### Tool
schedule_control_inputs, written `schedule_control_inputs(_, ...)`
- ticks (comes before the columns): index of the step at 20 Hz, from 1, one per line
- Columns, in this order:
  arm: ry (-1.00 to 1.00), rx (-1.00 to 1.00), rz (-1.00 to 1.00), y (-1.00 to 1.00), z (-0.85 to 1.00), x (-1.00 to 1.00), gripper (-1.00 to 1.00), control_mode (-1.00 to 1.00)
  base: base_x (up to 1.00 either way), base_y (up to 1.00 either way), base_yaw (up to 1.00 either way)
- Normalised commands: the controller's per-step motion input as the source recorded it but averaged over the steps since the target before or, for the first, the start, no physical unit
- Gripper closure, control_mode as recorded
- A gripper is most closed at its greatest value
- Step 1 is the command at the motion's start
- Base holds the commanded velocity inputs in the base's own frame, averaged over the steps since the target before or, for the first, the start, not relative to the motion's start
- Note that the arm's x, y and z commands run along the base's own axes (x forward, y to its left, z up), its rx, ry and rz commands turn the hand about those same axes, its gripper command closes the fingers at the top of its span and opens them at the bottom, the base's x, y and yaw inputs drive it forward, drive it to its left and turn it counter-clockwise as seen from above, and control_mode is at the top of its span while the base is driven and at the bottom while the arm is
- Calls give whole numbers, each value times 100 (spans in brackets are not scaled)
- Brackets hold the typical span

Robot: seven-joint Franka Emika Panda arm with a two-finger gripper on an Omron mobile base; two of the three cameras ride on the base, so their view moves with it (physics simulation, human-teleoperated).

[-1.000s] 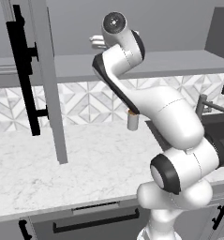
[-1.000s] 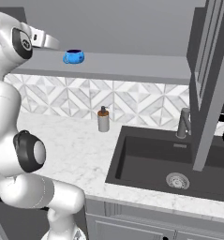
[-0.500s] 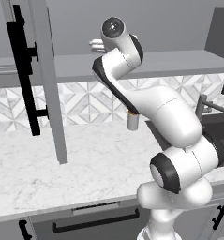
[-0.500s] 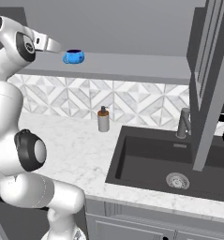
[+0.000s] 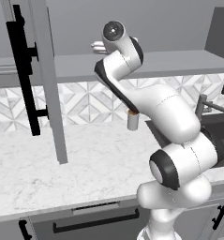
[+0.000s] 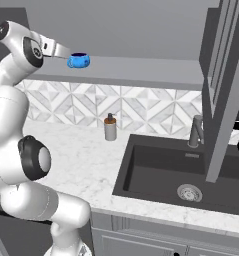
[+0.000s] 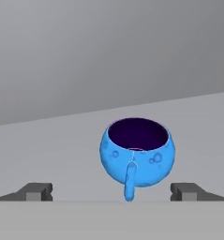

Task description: Gather all objects into one cabinet and sort the glasses and bowls to opposite sides.

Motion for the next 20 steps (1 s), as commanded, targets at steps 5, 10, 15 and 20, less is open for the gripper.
schedule_control_inputs(5, 0, 0, -9, -25, -1, 1, -100, -100, 0, 0, 0)
schedule_control_inputs(10, 0, 0, -9, -1, -6, 0, -100, -100, 0, 0, 0)
schedule_control_inputs(15, 0, 0, -6, 1, -10, 0, -100, -100, 0, 0, 0)
schedule_control_inputs(20, 0, 0, -5, 1, -16, 5, -100, -100, 0, 0, 0)
